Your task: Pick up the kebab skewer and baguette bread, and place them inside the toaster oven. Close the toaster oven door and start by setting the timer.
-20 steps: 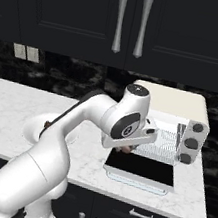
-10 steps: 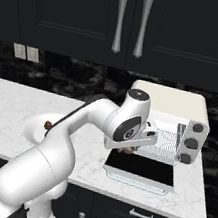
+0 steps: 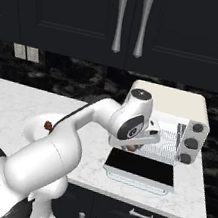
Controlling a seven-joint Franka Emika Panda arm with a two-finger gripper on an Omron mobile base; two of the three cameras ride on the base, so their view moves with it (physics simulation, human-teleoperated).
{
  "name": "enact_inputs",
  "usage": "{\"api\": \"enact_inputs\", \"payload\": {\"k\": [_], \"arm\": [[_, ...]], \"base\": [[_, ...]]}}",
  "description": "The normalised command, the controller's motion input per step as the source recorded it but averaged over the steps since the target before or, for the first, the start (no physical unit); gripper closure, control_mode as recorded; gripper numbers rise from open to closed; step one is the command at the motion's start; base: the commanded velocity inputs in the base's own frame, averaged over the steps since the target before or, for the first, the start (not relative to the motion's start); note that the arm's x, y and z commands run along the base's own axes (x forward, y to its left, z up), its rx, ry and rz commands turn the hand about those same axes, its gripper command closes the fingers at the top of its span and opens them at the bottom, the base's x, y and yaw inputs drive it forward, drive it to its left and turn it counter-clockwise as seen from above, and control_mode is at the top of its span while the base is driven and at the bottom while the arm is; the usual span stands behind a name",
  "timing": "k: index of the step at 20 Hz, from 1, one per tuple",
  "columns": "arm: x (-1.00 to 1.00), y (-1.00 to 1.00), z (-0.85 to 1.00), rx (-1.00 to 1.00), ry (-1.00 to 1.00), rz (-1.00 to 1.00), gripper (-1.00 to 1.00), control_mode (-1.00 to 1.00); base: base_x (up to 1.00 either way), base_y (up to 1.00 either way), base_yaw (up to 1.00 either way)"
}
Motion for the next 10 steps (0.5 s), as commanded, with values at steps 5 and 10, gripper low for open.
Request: {"api": "enact_inputs", "payload": {"k": [5, 10], "arm": [[0.22, 0.0, -0.13, 0.0, -0.01, -0.05, 1.0, -1.0], [0.13, 0.0, -0.15, 0.0, -0.05, -0.04, 1.0, -1.0]], "base": [[0.0, 0.0, 0.0], [0.0, 0.0, 0.0]]}}
